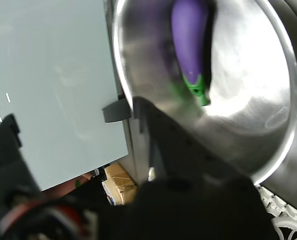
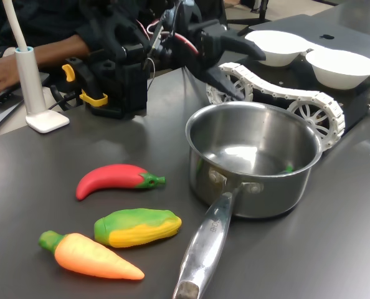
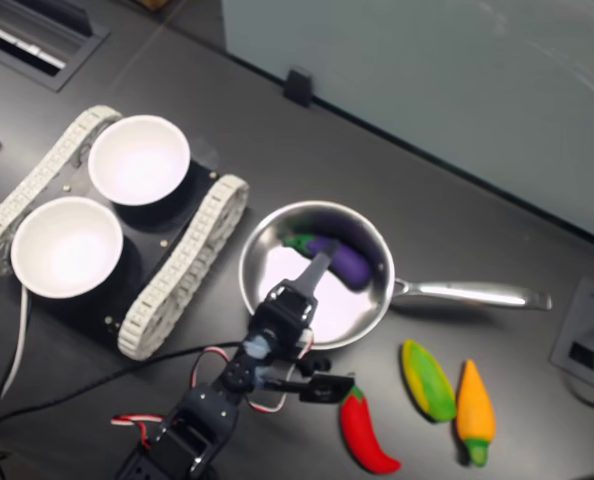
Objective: Pick up the brinjal and place them in the pan
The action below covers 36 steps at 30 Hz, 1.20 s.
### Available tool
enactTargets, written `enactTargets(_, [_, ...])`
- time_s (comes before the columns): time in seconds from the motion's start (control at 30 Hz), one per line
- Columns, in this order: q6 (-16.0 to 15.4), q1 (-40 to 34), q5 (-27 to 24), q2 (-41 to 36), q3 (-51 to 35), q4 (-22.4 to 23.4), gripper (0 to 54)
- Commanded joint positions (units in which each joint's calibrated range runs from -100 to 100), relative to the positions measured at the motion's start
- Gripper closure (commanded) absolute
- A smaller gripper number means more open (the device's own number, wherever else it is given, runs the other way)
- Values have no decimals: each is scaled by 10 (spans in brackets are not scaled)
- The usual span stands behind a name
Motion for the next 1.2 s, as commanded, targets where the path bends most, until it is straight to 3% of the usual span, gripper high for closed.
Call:
enactTargets(0.0, [-5, 9, 11, -68, 1, -50, 336])
enactTargets(0.33, [-5, 9, 18, -132, 15, -56, 533])
enactTargets(0.6, [-7, -5, -6, -170, -14, -11, 535])
enactTargets(0.9, [-50, -11, -20, -226, -56, 63, 535])
enactTargets(1.17, [-54, -23, -12, -237, -65, 91, 535])
